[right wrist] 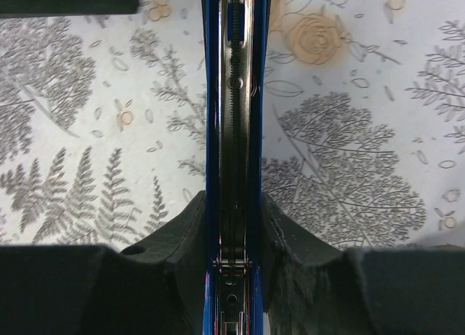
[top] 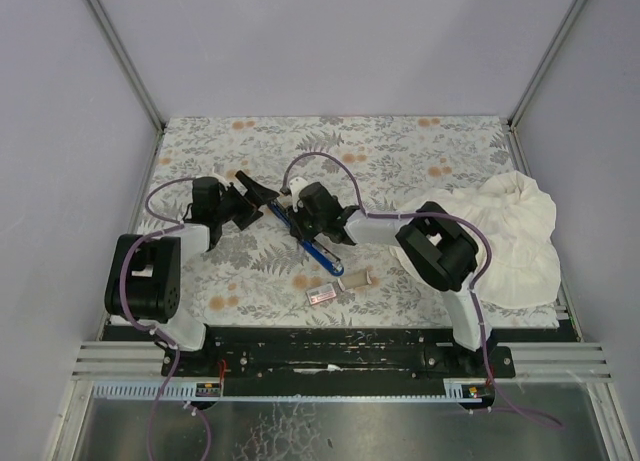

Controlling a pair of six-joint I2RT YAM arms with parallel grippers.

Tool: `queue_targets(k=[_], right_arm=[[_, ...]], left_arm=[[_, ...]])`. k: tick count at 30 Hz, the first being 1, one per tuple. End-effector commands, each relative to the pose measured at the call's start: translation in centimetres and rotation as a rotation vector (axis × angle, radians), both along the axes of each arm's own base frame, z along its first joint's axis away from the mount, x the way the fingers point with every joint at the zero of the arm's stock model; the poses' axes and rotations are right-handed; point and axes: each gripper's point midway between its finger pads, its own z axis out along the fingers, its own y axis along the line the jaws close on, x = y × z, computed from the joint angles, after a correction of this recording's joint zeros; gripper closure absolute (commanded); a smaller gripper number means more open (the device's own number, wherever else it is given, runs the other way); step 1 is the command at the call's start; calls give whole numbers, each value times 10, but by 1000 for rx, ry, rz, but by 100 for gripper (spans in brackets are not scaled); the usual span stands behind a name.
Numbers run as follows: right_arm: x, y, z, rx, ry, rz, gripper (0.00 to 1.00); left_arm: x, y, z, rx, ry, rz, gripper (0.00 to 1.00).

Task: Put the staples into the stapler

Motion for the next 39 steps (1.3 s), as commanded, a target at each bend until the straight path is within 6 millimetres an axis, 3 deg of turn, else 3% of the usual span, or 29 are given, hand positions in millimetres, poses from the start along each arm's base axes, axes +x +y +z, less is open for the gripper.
queue_targets(k=[1,5,17,23,32,35,39], right_arm=[[-3,30,67,195,-123,114,95],[-11,28,70,222,-117,130,95],[-20,27,78,260,-120,156,96],[-21,26,81,263,-122,158,96],[-22,28,81,268,-108,158,96],[-20,25,81,259,-111,138,86],[-16,18,89,246,-117,94,47]], left_arm=[[23,-5,20,-62,-100,-23,8],[29,-3,18,-45,-107,-13,12],[28,4,-9,33,-40,-11,41],[21,-2,-16,12,-27,-34,45],[14,-8,-14,-7,-66,-78,72],[12,-10,-7,2,-104,-90,82],[9,-15,2,37,-161,-112,89]])
